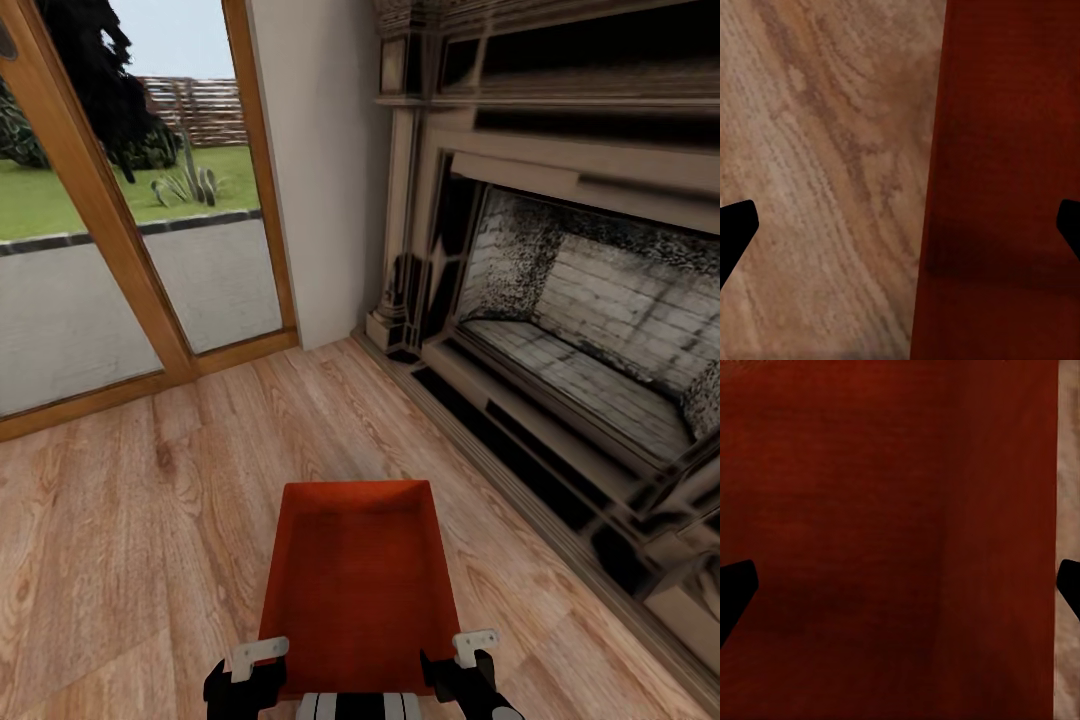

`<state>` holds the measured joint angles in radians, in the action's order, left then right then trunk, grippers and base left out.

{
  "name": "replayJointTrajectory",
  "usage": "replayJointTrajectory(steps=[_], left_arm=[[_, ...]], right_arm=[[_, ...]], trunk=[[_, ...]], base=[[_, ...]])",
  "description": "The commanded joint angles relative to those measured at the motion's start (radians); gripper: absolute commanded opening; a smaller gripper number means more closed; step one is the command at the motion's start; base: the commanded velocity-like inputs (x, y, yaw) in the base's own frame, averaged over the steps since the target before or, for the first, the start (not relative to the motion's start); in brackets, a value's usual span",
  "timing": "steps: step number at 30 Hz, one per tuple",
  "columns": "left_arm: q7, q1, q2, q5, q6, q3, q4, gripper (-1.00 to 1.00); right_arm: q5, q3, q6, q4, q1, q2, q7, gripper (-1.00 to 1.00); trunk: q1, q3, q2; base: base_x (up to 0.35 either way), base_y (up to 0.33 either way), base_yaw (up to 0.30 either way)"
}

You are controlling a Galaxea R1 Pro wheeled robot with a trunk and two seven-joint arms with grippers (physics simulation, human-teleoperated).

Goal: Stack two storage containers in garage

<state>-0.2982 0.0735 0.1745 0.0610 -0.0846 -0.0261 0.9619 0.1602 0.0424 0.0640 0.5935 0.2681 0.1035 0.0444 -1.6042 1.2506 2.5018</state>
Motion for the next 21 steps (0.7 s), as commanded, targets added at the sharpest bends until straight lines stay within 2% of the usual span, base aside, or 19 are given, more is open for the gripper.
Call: replayJointTrajectory(steps=[1, 21], left_arm=[[-0.006, 0.000, 0.000, 0.006, -0.007, -0.002, 0.001, 1.00], [-0.006, 0.000, 0.000, 0.007, -0.007, -0.002, 0.002, 1.00]], right_arm=[[0.007, 0.005, 0.003, 0.000, 0.000, 0.001, 0.005, 1.00], [0.005, 0.008, 0.005, 0.003, 0.000, -0.004, -0.010, 1.00]], trunk=[[0.000, 0.001, 0.000], [0.000, 0.001, 0.000]], base=[[0.000, 0.000, 0.000], [0.000, 0.000, 0.000]])
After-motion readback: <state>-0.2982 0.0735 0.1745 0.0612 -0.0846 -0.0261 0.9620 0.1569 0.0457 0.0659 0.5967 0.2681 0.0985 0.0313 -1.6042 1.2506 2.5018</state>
